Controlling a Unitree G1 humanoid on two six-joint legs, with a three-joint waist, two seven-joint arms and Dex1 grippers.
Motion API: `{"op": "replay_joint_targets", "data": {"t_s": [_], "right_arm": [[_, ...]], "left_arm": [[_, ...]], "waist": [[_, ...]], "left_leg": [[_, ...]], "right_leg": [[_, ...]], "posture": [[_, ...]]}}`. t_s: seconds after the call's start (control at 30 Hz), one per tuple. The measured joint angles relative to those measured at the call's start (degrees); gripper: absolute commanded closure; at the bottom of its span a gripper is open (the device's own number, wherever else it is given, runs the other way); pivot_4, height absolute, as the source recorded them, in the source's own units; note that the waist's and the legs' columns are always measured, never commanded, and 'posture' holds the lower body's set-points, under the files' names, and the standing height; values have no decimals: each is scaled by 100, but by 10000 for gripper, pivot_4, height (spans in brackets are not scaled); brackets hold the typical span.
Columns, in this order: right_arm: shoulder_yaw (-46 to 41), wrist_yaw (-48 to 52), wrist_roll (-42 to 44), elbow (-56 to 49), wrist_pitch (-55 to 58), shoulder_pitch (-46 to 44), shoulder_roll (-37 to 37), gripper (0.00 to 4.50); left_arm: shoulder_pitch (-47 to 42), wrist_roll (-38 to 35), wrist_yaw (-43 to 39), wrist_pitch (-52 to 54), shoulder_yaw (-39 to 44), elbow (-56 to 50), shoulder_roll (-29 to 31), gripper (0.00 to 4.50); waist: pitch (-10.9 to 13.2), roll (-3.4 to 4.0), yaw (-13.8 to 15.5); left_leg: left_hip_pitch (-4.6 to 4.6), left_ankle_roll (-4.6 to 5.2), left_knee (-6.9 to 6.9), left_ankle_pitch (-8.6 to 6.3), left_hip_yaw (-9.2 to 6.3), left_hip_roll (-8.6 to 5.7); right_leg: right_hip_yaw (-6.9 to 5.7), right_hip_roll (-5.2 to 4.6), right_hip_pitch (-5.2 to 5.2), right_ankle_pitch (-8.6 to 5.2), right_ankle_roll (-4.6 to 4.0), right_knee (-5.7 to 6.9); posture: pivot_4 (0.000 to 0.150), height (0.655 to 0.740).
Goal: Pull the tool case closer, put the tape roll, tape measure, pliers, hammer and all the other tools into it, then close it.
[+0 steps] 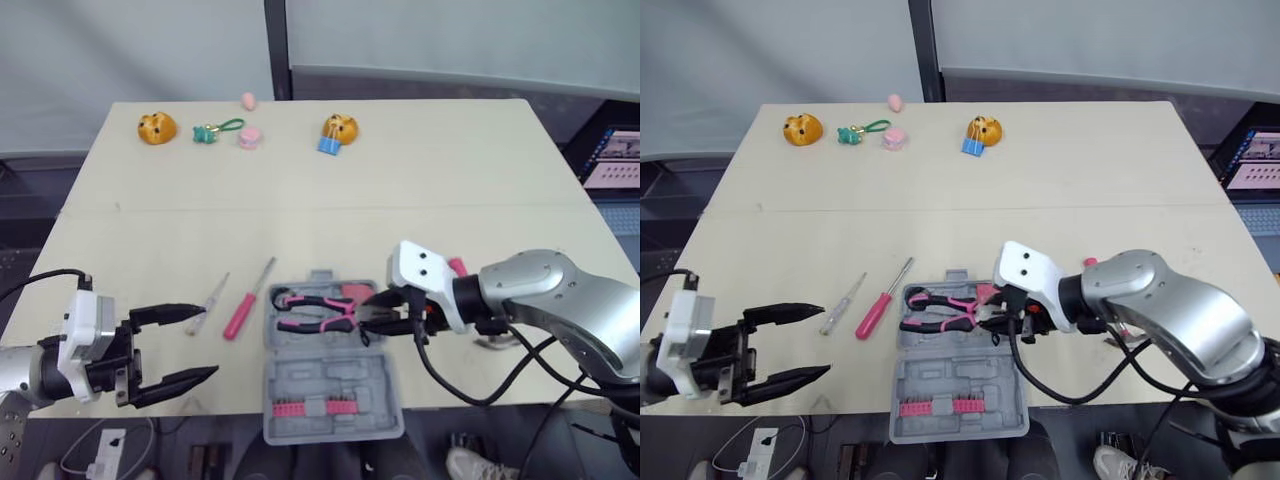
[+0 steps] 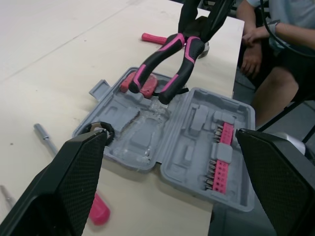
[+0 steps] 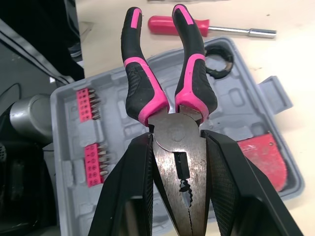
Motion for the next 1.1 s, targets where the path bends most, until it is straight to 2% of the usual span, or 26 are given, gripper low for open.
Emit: {"op": "replay_joint_targets", "data": {"t_s": [0.2,0.47,0.77,1.1], "right_arm": [[356,52,-279,129,-106,-170,16,35085],[1177,161,-893,561,-343,-538,272,35085],[1973,301,-1635,1345,-570,-1104,821,35085],[2230,376,-2110,1748,-700,-1127,1176,35085]], "left_arm": [[319,170,-9,-978,9,640,-339,0],[693,237,-366,-1982,-60,1478,-456,0],[803,299,-224,-2333,-461,1507,-533,0],[788,344,8,-2424,-708,1487,-515,0]], "waist": [[0,1,-20],[0,1,-23],[-1,1,-32],[0,1,-35]], "left_leg": [[1,0,-3,-1,2,4],[1,-1,-2,-2,1,4],[1,-1,-2,-2,0,2],[1,-2,-2,-3,0,3]], "right_leg": [[-3,4,-2,0,0,0],[-4,4,-2,0,0,-1],[-3,2,-4,0,-1,1],[-4,4,-7,1,-1,2]], "posture": [[1500,7121],[1500,7121],[1500,7121],[1500,7121]]}}
